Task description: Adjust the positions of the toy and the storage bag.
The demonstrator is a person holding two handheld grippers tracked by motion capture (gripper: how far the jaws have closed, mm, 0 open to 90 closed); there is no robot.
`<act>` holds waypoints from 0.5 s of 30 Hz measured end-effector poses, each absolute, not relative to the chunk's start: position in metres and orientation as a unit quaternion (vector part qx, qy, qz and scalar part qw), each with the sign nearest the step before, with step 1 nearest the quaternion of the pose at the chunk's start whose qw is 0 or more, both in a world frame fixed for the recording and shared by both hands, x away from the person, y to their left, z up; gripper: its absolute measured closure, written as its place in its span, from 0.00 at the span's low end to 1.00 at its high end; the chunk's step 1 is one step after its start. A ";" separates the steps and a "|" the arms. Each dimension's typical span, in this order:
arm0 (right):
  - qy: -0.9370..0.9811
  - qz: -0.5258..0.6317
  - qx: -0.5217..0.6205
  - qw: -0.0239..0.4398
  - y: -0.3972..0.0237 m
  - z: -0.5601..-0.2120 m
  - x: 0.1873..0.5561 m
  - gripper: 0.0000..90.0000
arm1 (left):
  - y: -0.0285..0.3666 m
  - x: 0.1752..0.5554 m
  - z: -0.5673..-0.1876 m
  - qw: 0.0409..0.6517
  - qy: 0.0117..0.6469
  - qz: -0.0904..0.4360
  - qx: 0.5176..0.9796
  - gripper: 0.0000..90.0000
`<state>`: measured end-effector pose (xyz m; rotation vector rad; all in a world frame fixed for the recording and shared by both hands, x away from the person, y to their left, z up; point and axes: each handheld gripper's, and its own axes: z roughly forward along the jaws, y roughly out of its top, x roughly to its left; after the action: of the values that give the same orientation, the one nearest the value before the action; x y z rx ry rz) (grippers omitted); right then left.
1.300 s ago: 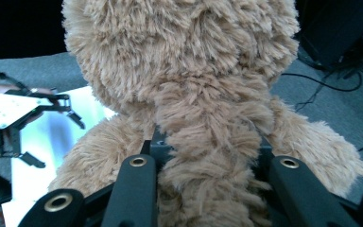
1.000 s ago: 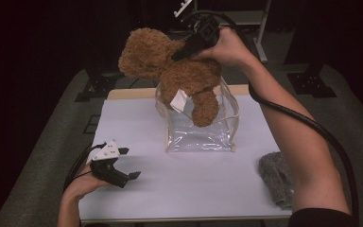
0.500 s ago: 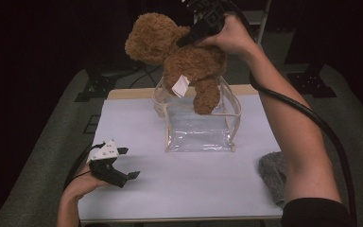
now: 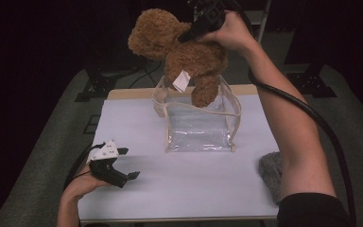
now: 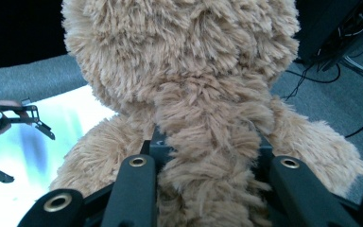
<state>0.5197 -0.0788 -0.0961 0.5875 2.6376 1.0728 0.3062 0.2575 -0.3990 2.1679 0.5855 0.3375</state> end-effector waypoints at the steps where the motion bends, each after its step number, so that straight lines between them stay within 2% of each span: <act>1: 0.901 0.366 0.201 0.117 -0.079 -0.096 0.520 0.72 | 0.258 0.306 -0.399 0.422 0.234 0.135 0.866 0.03; 15: 0.911 0.370 0.163 0.076 -0.061 -0.116 0.495 0.72 | 0.255 0.306 -0.399 0.419 0.231 0.134 0.868 0.03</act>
<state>0.4948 -0.0608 -0.1157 0.4889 2.7318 1.1106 0.3061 0.2555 -0.3994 2.1760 0.5795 0.3360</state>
